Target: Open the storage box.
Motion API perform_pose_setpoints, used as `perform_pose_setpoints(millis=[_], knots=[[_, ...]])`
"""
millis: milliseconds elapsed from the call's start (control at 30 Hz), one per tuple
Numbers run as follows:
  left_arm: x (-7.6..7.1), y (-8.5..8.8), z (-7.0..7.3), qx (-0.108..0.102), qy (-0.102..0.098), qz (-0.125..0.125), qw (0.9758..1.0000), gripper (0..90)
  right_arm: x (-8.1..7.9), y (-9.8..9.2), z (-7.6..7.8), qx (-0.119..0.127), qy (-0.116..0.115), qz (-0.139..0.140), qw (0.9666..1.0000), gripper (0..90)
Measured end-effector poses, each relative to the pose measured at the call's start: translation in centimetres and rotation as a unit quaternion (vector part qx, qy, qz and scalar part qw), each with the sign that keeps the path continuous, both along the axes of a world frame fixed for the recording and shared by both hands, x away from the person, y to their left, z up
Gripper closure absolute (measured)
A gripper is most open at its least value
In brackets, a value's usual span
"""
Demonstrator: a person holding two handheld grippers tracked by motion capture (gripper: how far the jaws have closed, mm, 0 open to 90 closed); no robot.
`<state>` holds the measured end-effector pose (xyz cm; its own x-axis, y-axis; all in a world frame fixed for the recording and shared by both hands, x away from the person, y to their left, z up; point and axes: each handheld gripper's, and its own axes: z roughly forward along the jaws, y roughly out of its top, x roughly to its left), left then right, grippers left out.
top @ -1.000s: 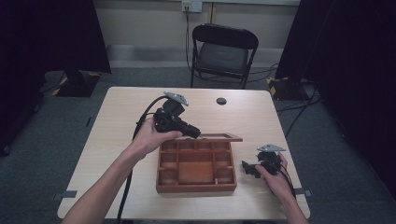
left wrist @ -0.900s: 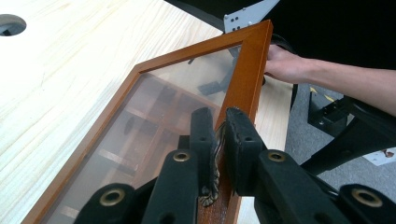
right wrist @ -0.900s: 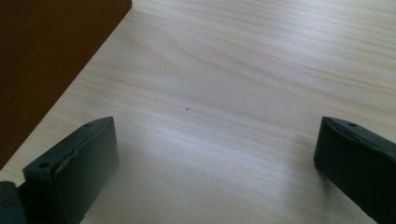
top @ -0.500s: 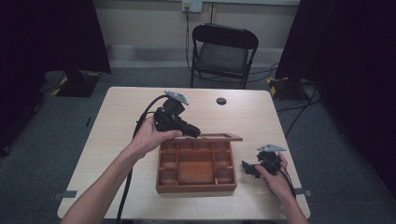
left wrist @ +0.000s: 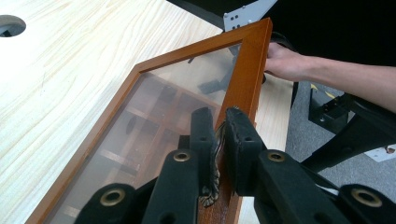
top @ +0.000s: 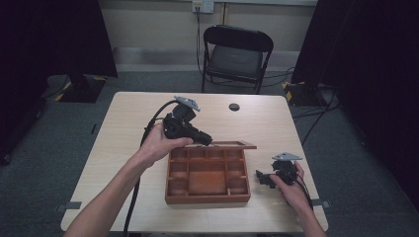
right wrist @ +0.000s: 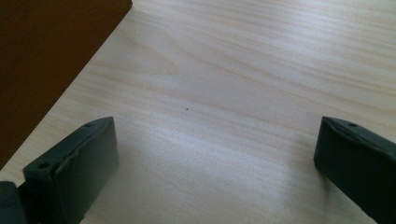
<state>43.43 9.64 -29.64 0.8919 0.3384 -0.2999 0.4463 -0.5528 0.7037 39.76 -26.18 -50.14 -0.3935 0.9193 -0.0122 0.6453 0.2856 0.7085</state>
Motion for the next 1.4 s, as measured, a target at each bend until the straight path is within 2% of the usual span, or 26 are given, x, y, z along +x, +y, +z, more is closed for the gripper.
perform_pose_setpoints(millis=[267,367,400,467,1000,1400], knots=[[0.08,-0.04,0.10,0.002,-0.003,0.001,1.0000,82.2,0.00,0.00,0.00,0.000,0.000,0.000,1.0000,0.0],[0.08,-0.06,0.22,0.006,-0.004,0.003,1.0000,82.2,0.00,0.00,0.00,0.000,0.000,0.000,1.0000,0.0],[0.09,-0.03,0.29,0.013,-0.007,0.003,0.9999,82.2,0.01,-0.01,0.00,0.000,-0.001,0.000,1.0000,0.0],[0.11,-0.05,0.18,0.004,-0.004,0.001,1.0000,82.2,0.00,0.00,0.00,0.000,0.000,0.000,1.0000,0.0],[0.09,-0.05,0.18,0.007,-0.002,-0.003,1.0000,82.2,0.00,0.00,0.00,0.000,0.000,0.000,1.0000,0.0],[0.17,-0.06,0.15,0.001,-0.002,0.002,1.0000,82.2,0.00,0.00,0.00,0.000,0.000,0.000,1.0000,0.0]])
